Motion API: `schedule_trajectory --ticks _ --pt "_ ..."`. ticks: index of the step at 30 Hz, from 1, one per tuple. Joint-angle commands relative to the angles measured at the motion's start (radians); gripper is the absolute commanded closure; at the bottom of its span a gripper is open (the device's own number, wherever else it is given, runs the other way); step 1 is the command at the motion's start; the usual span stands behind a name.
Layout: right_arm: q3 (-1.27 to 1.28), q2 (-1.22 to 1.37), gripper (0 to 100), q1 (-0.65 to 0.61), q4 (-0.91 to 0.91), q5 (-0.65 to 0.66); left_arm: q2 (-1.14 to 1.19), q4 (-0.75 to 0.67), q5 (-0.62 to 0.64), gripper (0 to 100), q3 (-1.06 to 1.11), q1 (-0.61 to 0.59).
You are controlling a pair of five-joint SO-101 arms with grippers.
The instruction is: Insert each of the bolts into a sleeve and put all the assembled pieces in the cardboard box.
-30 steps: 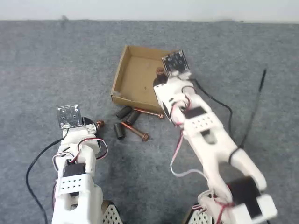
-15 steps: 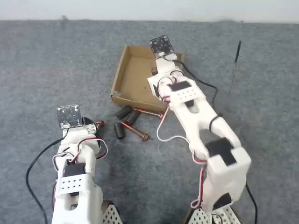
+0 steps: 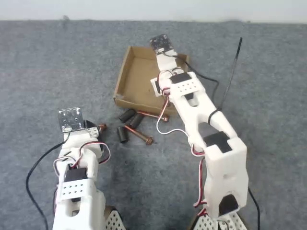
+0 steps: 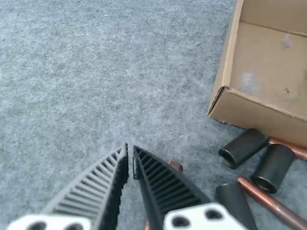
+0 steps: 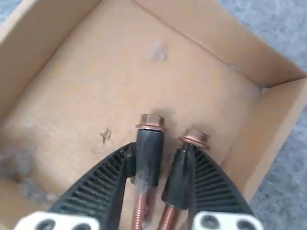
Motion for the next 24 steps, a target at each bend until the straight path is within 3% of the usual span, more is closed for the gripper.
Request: schedule_trajectory --ticks 1,4,9,15,24 --pt "-0.057 -0.051 92.3 0.002 0.004 0.009 -0.031 0.0 -0.015 99 -0.013 -0.006" --pt "-0.052 -0.101 99.1 0.005 0.013 0.003 -0.031 0.0 -0.015 99 -0.013 -0.006" --pt "-0.002 -0.228 99.1 0.001 0.096 -0.002 -0.031 0.0 -0.015 99 -0.013 -0.006" --pt "0.103 -0.375 99.2 -0.033 0.202 -0.193 -0.031 0.0 -0.015 99 -0.013 -0.006" --pt "0.23 -0.53 99.2 -0.142 0.394 -0.373 -0.031 0.0 -0.015 99 -0.013 -0.006"
